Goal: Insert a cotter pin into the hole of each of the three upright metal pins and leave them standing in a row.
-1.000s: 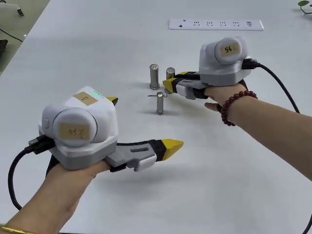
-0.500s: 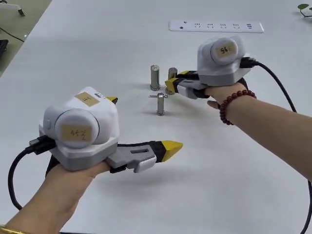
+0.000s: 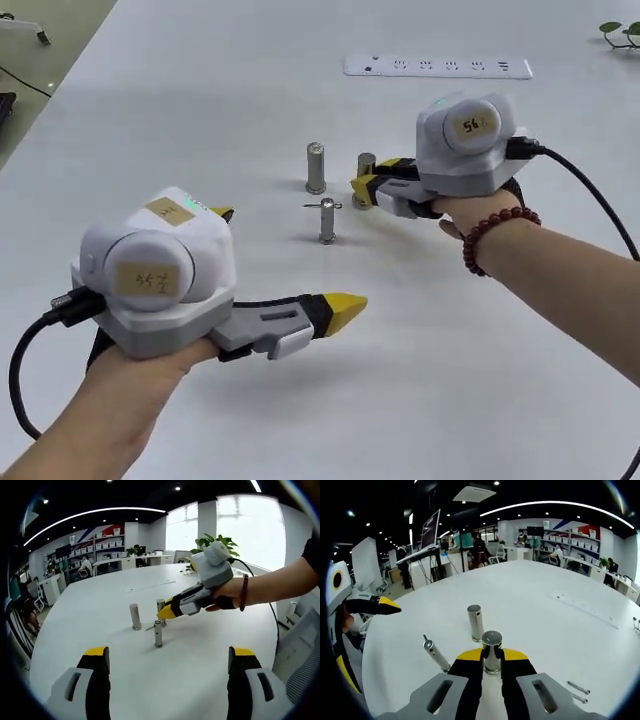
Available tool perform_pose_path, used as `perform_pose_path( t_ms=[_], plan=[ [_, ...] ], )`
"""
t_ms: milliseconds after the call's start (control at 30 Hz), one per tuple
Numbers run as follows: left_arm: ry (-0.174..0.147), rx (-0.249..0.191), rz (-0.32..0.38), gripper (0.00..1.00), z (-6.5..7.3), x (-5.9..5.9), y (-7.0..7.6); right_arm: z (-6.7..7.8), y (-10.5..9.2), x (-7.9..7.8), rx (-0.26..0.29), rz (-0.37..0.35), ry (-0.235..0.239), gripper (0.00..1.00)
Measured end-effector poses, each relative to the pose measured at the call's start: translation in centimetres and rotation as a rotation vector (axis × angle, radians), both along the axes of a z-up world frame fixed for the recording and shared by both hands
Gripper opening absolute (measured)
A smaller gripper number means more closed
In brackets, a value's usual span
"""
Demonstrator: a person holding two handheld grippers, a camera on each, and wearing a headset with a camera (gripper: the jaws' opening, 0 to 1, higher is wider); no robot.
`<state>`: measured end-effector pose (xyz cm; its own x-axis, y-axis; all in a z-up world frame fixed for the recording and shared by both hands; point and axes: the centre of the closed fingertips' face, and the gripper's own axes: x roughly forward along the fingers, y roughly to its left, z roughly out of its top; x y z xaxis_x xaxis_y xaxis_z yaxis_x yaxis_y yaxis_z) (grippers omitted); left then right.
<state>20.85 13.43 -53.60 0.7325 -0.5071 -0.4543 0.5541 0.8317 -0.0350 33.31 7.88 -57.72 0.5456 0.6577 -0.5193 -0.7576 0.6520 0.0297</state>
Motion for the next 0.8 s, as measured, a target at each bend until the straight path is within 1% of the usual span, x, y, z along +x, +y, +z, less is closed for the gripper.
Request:
perform_pose_path(
  t_ms=[200,300,367,433,500,667,800],
  plan=[
    [-0.001,-0.001,0.002,0.97,0.2,-0.2,0.1,0.3,-1.1,-2.1,-0.013,-0.014,0.004,0.08],
    [-0.009,-0.009,0.004,0.97,0.4,-0.2,0.1,0.4,-1.8,-2.3,-0.015,-0.032,0.003,0.08],
    [-0.018,-0.024,0.002,0.97,0.7,-0.2,0.0,0.4,-2.1,-2.6,-0.015,-0.042,0.007,0.08],
    [-0.018,-0.023,0.005,0.97,0.7,-0.1,0.1,0.4,-1.9,-3.2,-0.025,-0.041,0.002,0.08],
    [-0.009,-0.014,0.004,0.97,0.5,-0.2,0.2,0.5,-2.0,-3.8,-0.027,-0.048,0.001,0.08],
    [-0.019,-0.035,0.006,0.97,0.8,-0.1,0.2,0.7,-2.4,-5.1,-0.022,-0.071,0.004,0.08],
    [-0.017,-0.033,0.006,0.96,0.8,0.0,0.2,0.9,-2.6,-5.7,-0.016,-0.095,0.005,0.08]
  ],
)
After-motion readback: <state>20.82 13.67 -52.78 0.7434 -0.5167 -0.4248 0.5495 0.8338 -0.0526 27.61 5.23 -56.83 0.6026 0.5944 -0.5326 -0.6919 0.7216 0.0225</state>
